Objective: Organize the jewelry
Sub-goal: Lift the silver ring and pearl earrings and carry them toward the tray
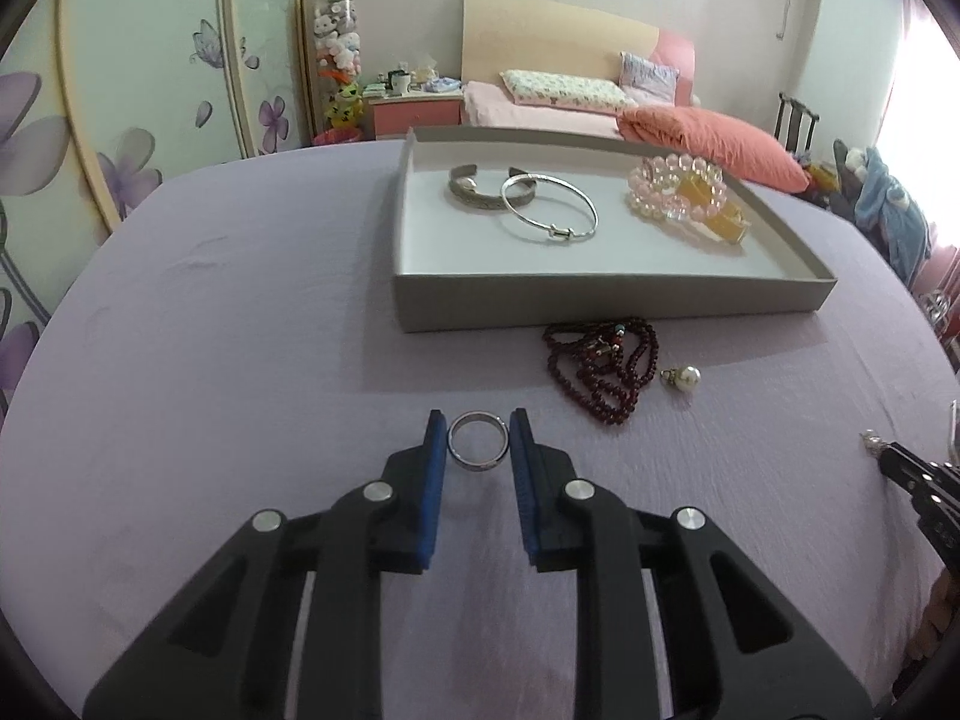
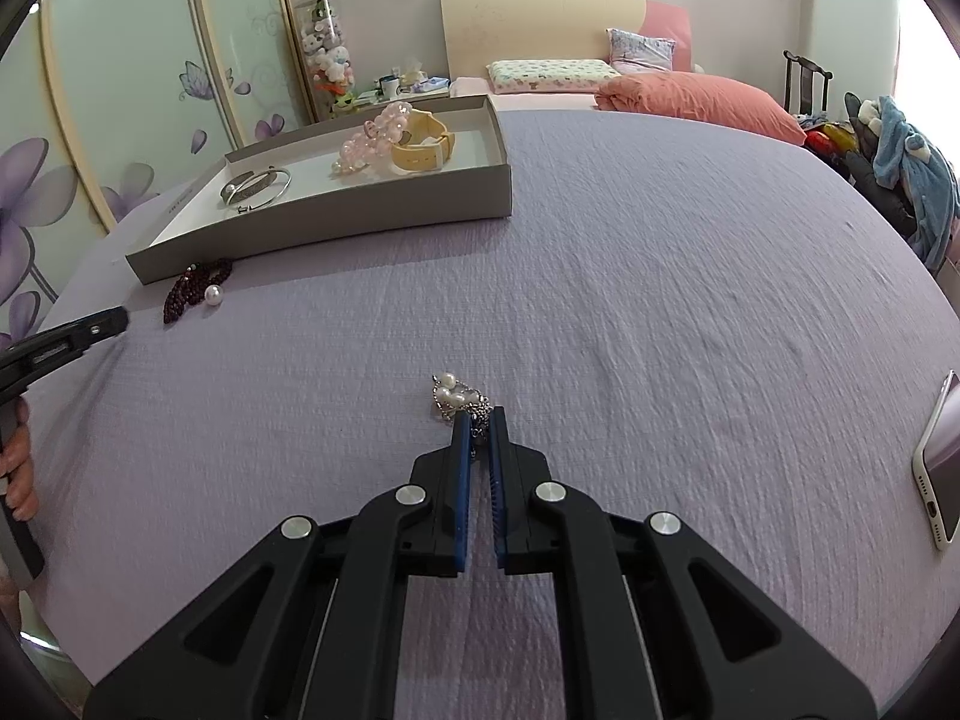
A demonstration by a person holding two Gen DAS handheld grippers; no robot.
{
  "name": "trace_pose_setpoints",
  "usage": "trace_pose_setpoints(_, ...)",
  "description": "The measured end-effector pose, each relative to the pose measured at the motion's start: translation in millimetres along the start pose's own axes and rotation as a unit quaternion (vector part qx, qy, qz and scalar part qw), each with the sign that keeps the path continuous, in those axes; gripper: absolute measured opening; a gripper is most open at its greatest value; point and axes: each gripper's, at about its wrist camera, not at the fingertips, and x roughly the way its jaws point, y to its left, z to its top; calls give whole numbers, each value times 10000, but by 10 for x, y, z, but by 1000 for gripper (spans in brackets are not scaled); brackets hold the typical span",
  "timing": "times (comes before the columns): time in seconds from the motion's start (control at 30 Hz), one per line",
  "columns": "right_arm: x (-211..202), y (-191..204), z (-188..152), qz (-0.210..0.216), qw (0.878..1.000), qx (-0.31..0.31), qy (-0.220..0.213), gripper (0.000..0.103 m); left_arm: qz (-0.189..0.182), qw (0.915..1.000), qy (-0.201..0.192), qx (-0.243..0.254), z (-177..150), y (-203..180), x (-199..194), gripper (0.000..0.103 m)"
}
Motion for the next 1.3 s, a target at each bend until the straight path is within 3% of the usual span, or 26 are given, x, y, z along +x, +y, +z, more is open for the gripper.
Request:
trace_pose_setpoints(0.43, -1, -2, 2, -21, 10000, 0, -1, 7, -224, 9986, -149, -462, -349, 210, -367, 22)
trace_pose_setpoints(0.8, 4, 17, -9, -34, 10000, -31, 6, 7, -292, 9983, -181, -468, -443, 214, -420, 22)
trace_pose_setpoints(1.07, -97, 46, -132, 540, 9985, 84, 62, 7, -331, 9983, -206, -429, -471, 200, -462, 22)
trace_pose_setpoints(1.3, -274, 120, -152, 852, 9957, 62, -354, 7, -411, 9980, -231, -428, -519, 172, -526, 22)
